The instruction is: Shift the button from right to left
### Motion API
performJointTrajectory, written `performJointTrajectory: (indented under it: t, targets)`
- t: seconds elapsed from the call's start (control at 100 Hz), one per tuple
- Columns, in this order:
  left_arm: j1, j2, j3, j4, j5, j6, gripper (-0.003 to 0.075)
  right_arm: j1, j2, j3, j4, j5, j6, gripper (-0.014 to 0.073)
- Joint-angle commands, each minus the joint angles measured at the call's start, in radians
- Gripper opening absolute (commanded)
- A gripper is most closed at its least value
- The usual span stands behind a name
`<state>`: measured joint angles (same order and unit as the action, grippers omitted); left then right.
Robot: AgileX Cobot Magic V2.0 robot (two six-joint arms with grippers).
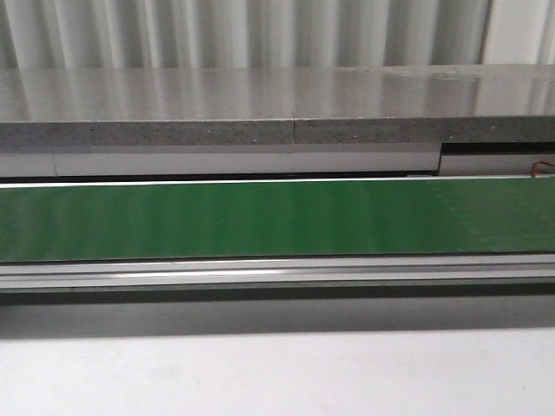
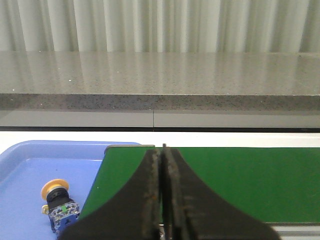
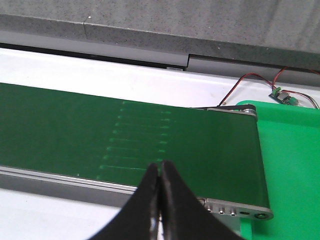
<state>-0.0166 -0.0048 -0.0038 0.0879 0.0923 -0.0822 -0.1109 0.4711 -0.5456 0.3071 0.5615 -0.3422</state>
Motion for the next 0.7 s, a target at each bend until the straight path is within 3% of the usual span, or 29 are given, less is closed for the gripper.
performJointTrajectory:
  t: [0.0, 0.69]
  targets:
    - [0.011, -0.034, 0.010, -0.014, -0.086, -0.011, -0.0020, -0.001, 0.000, -0.023, 0.009, -0.057, -0.010, -0.0067]
    - [0.020, -0.034, 0.027, -0.036, -0.117, -0.011, -0.0020, -0.001, 0.000, -0.023, 0.009, -0.054, -0.010, -0.0067]
